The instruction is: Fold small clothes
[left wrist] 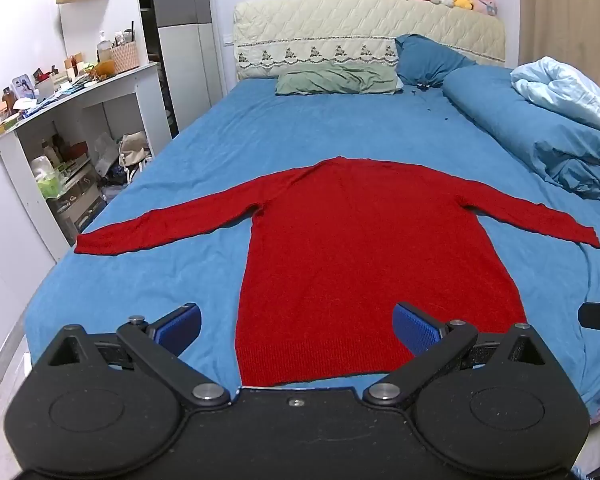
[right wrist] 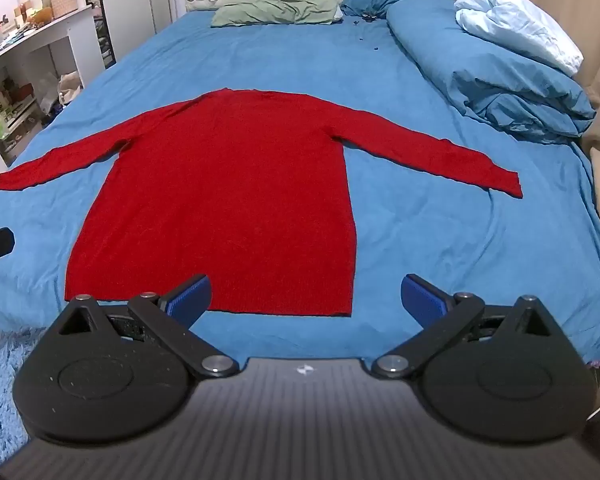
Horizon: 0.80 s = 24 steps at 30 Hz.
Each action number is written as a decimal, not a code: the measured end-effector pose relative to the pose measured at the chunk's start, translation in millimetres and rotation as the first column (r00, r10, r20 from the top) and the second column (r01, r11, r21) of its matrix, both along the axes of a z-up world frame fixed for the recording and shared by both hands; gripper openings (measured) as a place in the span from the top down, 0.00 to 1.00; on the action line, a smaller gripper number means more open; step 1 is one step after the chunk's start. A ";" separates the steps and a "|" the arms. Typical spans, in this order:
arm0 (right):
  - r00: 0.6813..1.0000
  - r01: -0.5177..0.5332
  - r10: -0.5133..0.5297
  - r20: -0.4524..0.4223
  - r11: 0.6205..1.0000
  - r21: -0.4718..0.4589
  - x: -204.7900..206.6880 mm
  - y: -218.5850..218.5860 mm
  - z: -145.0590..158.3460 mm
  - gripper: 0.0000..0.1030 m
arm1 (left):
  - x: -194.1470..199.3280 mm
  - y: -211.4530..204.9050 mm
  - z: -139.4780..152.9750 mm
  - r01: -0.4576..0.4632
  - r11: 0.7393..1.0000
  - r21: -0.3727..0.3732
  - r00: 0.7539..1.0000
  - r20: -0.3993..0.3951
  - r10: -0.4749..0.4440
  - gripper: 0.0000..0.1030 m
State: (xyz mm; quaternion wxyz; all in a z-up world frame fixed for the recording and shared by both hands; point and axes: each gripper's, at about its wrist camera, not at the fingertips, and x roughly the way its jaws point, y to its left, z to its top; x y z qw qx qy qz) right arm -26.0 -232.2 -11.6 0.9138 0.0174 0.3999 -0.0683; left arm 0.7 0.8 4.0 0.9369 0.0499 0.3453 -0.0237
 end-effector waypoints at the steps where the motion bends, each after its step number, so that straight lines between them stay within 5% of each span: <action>1: 1.000 -0.001 0.001 0.000 1.000 0.002 -0.2 0.2 0.0 0.00 | -0.4 -0.4 0.2 0.001 1.000 0.001 1.000 0.000 -0.001 0.00; 24: 1.000 -0.002 0.002 0.003 1.000 0.002 -0.7 0.2 2.0 0.00 | -1.9 -1.3 -0.7 -0.001 1.000 0.002 1.000 0.010 0.001 0.00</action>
